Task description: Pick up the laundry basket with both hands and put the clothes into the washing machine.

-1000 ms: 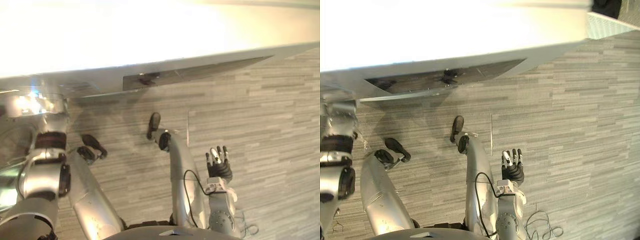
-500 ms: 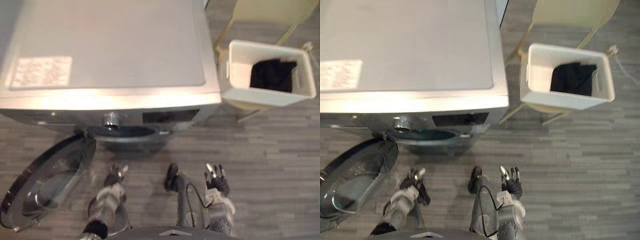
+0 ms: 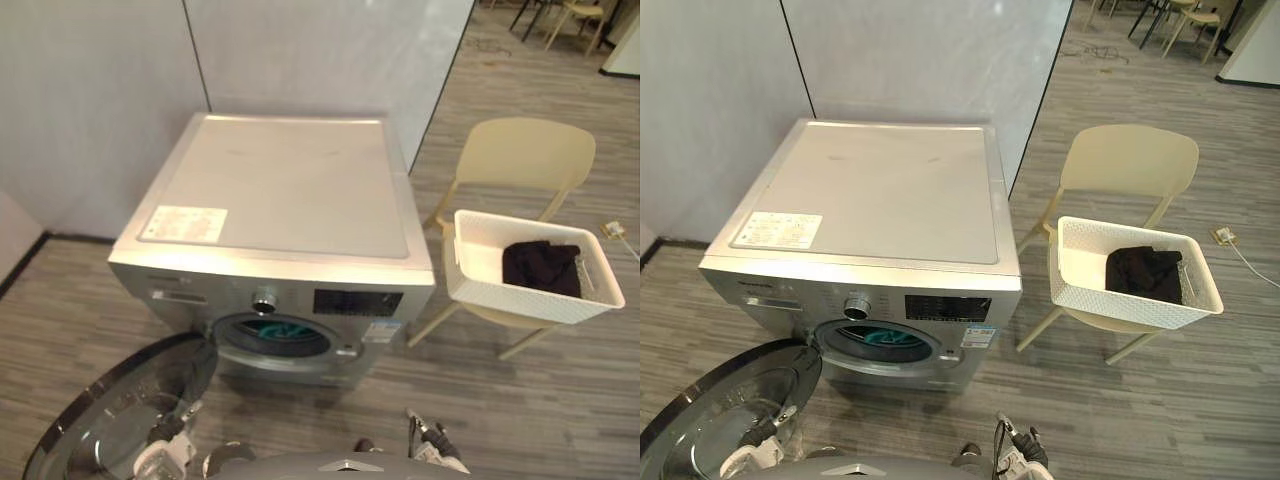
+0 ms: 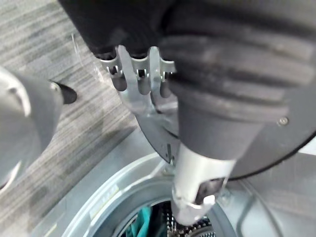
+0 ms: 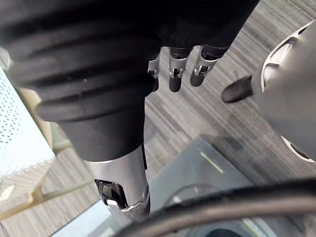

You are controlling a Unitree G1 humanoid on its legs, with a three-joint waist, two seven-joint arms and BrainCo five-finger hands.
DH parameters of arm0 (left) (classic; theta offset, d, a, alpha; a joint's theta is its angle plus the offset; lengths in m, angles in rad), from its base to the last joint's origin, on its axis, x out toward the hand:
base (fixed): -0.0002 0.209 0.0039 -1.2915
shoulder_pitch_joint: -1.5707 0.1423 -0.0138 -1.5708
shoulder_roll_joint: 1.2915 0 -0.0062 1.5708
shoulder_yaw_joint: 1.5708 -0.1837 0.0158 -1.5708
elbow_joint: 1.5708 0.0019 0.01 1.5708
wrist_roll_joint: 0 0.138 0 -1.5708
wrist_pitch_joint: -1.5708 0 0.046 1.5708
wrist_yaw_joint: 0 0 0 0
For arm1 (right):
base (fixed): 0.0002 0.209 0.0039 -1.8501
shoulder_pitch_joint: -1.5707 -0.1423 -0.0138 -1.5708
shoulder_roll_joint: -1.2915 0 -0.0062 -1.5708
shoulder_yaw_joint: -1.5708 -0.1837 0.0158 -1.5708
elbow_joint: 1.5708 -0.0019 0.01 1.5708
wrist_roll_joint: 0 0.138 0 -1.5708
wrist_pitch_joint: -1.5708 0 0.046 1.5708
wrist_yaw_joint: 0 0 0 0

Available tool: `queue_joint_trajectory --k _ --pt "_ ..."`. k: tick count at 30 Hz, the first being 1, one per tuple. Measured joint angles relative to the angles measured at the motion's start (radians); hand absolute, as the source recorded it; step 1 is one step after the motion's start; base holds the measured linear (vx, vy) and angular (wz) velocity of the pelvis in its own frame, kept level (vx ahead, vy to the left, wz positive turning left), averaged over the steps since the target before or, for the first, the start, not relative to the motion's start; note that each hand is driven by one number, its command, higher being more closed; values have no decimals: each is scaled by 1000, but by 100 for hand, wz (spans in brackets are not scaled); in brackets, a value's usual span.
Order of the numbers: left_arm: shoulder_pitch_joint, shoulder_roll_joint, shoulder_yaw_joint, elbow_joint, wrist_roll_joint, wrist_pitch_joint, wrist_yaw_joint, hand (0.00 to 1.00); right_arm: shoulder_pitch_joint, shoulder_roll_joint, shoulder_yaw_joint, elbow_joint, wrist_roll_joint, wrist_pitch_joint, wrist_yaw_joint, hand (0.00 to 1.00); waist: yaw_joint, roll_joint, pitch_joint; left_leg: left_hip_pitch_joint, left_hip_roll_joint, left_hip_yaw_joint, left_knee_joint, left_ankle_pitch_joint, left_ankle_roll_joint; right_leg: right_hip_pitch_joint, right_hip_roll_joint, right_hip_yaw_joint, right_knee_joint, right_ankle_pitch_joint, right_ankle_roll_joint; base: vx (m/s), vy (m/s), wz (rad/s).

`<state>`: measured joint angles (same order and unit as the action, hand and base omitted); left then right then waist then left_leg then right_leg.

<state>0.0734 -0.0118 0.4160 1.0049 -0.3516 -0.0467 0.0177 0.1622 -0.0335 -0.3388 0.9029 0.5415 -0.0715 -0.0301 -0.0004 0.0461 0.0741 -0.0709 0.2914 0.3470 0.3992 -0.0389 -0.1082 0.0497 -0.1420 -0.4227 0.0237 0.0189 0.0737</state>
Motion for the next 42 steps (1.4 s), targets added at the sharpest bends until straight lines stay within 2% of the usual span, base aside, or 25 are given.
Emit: queue_joint_trajectory --k 2,4,5,9,14,15,16,17,18,19,20,21,22,24,26,27,28,29,32,33,35,38,39,40,42 --pt "-3 -50 -32 19 5 -1 -2 0 -21 -21 -1 29 0 10 0 0 0 21 0 8 -38 -69 3 -65 -19 -4 -5 27 -1 2 3 -80 165 -21" --pt "-3 -48 -38 41 20 -6 0 0 -29 -24 -2 31 -11 10 -1 0 2 32 -4 53 -89 -118 -95 -149 1 -16 12 73 -9 13 10 -71 200 -54" --pt "0 -34 -34 57 30 -5 3 0 -31 -13 -3 40 -38 10 -3 0 0 1 -11 78 -117 -105 -148 -152 10 -19 12 115 -34 21 12 -55 203 -69" --pt "1 11 -37 95 61 -5 37 0 -12 27 -3 59 -42 10 -5 0 -1 -54 -37 119 -185 -63 -253 -121 26 -40 -8 223 -107 105 0 7 73 -56" --pt "-14 32 -117 129 162 -6 32 0 -12 22 24 58 -50 9 1 0 -18 -59 -45 141 -193 43 -273 -117 25 -118 13 319 -94 158 1 64 38 -67" --pt "-20 34 -120 134 170 -6 32 0 -15 20 27 61 -56 9 2 0 -19 -57 -45 139 -190 52 -266 -117 28 -138 20 311 -90 182 -7 51 -10 -112" --pt "-29 48 -135 159 184 -4 32 0 -22 11 58 63 -66 8 2 0 -14 -56 -43 112 -190 45 -250 -109 57 -182 39 268 -90 239 -57 -4 -12 -128" --pt "-46 55 -141 175 189 -3 32 0 -35 4 80 69 -70 8 2 0 -8 -61 -30 100 -197 42 -241 -103 106 -204 54 225 -107 303 -103 -102 -8 -192" --pt "-57 56 -136 194 200 0 37 0 -58 -7 81 75 -74 9 1 0 7 -44 -10 124 -193 16 -290 -120 130 -230 71 153 -87 311 -142 -132 14 -158" --pt "-58 48 -134 195 203 4 39 0 -70 -17 73 80 -75 11 -1 0 -4 -26 1 150 -186 35 -316 -125 72 -236 66 97 -32 219 -150 -105 10 -141" --pt "-54 51 -138 193 208 8 43 0 -66 -16 49 106 -75 14 -1 0 -13 -36 3 169 -193 83 -305 -124 70 -275 15 16 172 14 -147 -43 -15 -74" --pt "-51 49 -144 191 208 8 43 0 -61 -17 16 105 -63 12 0 0 -25 -22 4 183 -177 102 -296 -123 70 -293 -25 -21 331 -69 -154 -9 -37 -53" --pt "-49 50 -144 192 208 8 43 0 -61 -19 8 105 -63 10 -1 0 -32 -15 4 188 -168 108 -297 -120 65 -291 -45 -33 383 -96 -149 11 -54 -31" --pt "-39 65 -157 193 213 7 42 0 -46 -20 -5 107 -60 10 -1 0 -33 -12 3 210 -132 124 -310 -101 34 -260 -129 -34 468 -153 -89 67 -125 -30" --pt "-31 81 -165 191 220 5 42 0 -47 -17 -9 129 -59 9 -1 0 -31 -35 -2 210 -122 139 -312 -85 7 -227 -213 -24 434 -147 -63 47 -239 -31" --pt "-30 90 -167 191 221 5 42 0 -48 -15 -9 139 -60 10 -1 0 -28 -49 -5 209 -121 145 -312 -79 -5 -215 -234 -19 406 -121 -48 42 -369 -38" --pt "-27 115 -169 191 225 6 42 0 -49 -1 -7 158 -60 15 -1 0 -25 -88 -14 211 -117 151 -314 -67 -35 -179 -242 22 318 -70 119 48 -466 -34" --pt "-25 107 -159 195 228 7 43 0 -59 -9 -17 170 -56 15 1 0 -26 -53 -6 214 -60 147 -317 -50 -65 -148 -169 14 262 -79 117 36 -466 -30" --pt "-25 54 -115 190 226 6 41 0 -49 -58 -15 177 -56 14 -1 0 -23 -10 -1 224 40 146 -306 40 -77 -99 -45 -2 196 -85 62 33 -450 -20" --pt "-23 50 -102 188 215 6 42 0 -48 -58 -12 177 -55 13 -1 0 -25 -7 -3 219 63 144 -289 51 -78 -86 -23 -5 182 -88 50 21 -287 -4" --pt "-20 49 -95 167 164 3 42 0 -38 -50 21 175 -33 8 0 0 -26 -9 -3 166 159 142 -148 74 -57 -46 48 -15 108 -93 1 -38 -313 -12" --pt "-15 68 -105 78 138 -24 51 0 -61 -55 73 171 -33 6 0 0 4 -33 24 12 289 142 208 104 165 -25 104 29 83 -111 -39 -64 -277 -44" --pt "-17 68 -113 70 137 -25 47 0 -71 -75 86 169 -31 3 -3 0 16 -25 30 -50 268 91 355 20 135 -14 113 56 69 -108 -57 17 -173 -60" --pt "-17 64 -119 71 136 -26 42 0 -76 -88 92 169 -29 0 -2 0 18 -17 32 -81 219 39 407 -33 108 -11 113 71 62 -106 -65 59 -62 -69" --pt "-1 33 -142 71 105 -26 41 0 -105 -110 100 169 -29 -3 -2 0 44 11 44 -158 34 -61 416 -137 68 -11 113 129 41 -95 -89 77 15 -81"
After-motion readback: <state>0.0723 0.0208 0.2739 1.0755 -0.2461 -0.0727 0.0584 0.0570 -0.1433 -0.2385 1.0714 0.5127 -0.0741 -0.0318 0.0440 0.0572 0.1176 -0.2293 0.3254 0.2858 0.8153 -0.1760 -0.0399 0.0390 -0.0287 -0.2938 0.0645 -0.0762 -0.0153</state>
